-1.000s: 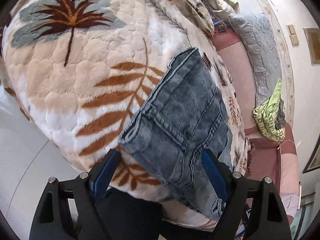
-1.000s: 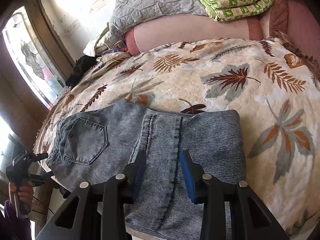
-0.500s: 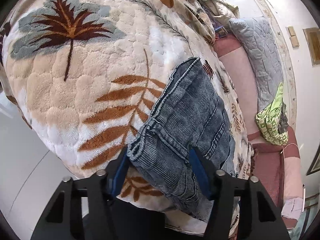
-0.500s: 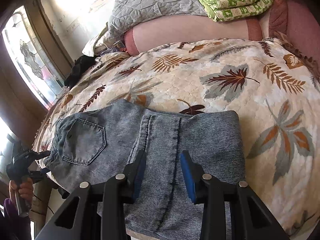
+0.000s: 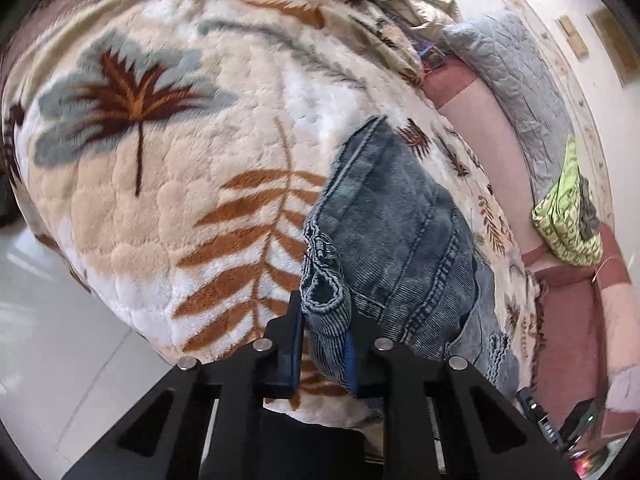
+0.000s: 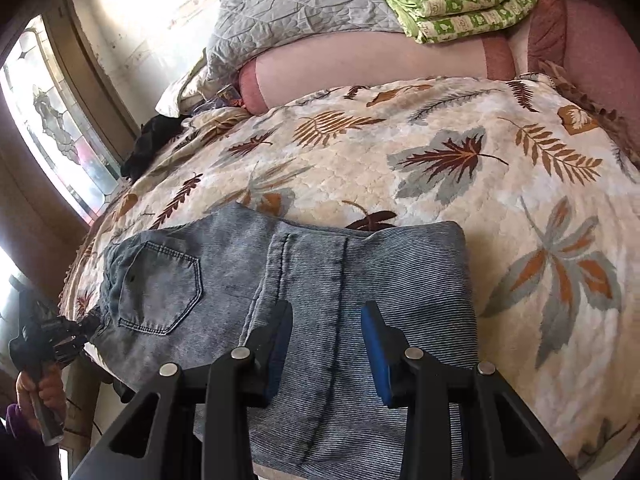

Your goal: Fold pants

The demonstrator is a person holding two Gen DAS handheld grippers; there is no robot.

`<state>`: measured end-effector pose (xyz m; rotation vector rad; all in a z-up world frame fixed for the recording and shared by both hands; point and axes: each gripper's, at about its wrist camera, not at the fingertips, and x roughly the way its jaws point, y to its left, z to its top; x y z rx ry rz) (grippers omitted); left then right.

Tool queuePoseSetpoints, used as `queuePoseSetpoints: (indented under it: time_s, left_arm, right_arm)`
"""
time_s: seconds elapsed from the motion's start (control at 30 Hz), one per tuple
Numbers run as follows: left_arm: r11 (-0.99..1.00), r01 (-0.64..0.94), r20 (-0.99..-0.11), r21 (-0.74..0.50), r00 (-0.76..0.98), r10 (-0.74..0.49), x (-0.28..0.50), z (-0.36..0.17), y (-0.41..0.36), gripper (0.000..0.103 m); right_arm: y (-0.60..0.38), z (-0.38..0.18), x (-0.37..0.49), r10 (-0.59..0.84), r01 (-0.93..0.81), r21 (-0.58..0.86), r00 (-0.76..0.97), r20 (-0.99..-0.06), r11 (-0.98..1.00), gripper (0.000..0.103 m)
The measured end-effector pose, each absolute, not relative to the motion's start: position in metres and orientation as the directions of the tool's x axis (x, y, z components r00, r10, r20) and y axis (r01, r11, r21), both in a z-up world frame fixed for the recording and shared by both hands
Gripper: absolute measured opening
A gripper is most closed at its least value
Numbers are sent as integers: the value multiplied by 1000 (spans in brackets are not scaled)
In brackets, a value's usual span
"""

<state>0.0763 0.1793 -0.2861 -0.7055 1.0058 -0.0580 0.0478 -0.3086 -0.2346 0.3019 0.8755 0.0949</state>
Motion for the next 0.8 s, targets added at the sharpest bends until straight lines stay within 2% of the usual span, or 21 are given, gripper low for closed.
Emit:
queuePoseSetpoints:
  time_s: [0.3, 0.47, 0.63, 0.8]
  left_arm:
    - [894, -103, -734, -436, 616, -286, 68, -223, 140, 14]
    - [943, 36, -704, -330, 656, -272, 59, -180, 93, 14]
    - [944, 207, -667, -256, 670, -327, 45, -141, 30, 13]
    - [908, 355, -666, -221, 625, -407, 34, -121, -44, 13]
  right_arm:
    - [-338, -233, 45, 145, 149, 319, 662, -735, 936, 39]
    - [-373, -236, 39, 141, 251, 398, 666, -733, 882, 39]
    - [-414, -240, 28, 142, 361, 500, 683, -717, 787, 39]
    - [-442, -238, 15, 127, 407, 558, 716, -686, 723, 39]
